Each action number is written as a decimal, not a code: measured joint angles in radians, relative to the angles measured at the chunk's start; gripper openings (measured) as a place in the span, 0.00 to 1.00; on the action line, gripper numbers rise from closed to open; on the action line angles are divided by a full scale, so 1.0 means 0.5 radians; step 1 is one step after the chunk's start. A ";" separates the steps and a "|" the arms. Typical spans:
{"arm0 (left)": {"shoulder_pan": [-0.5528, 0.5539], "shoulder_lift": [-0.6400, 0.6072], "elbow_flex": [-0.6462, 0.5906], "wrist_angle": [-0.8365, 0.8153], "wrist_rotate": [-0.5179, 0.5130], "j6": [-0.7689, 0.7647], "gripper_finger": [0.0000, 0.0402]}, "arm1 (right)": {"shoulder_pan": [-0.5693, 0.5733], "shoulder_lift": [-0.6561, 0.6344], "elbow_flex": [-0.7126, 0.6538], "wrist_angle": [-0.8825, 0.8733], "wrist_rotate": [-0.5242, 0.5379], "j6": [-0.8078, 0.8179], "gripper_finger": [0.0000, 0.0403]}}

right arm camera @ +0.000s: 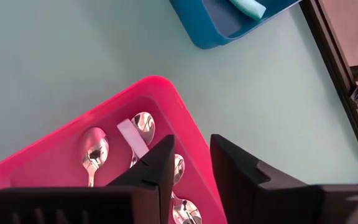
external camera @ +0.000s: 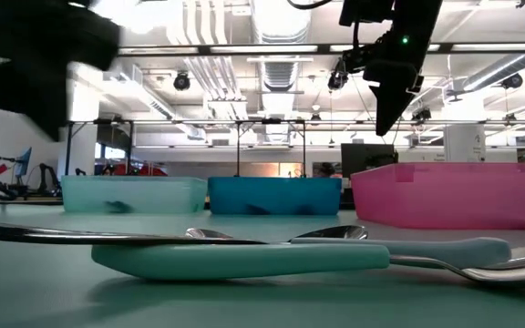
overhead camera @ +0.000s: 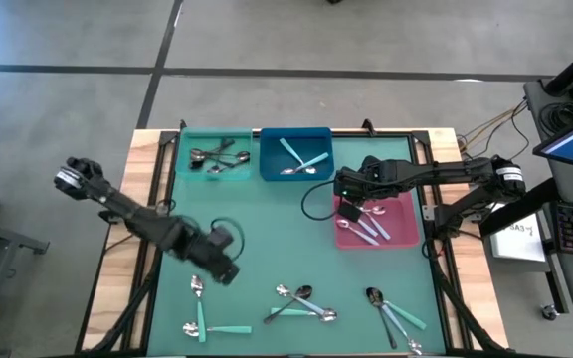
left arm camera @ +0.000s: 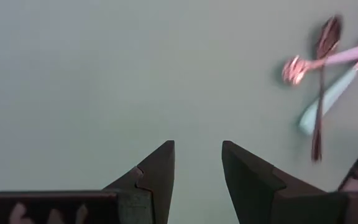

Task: Sort silverware by color (type)
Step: Put the green spoon into the blue bin

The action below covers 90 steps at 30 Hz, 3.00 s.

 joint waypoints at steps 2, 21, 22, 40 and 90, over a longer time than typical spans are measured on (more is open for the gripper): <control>-0.137 0.001 0.000 -0.071 -0.035 -0.242 0.29 | 0.000 0.000 0.000 0.001 0.000 -0.001 0.22; -0.960 0.464 0.053 0.011 0.033 -1.671 0.33 | 0.000 -0.001 0.000 0.048 0.000 -0.001 0.21; -0.960 0.504 0.072 0.030 0.043 -1.670 0.34 | 0.000 -0.001 0.000 0.050 0.000 -0.001 0.22; -0.955 0.842 0.218 -0.046 0.100 -1.544 0.24 | -0.001 -0.001 0.000 0.109 -0.002 -0.001 0.21; 0.303 -0.176 0.208 0.228 -1.553 1.085 0.07 | -0.001 -0.001 0.002 0.545 -0.001 0.010 0.20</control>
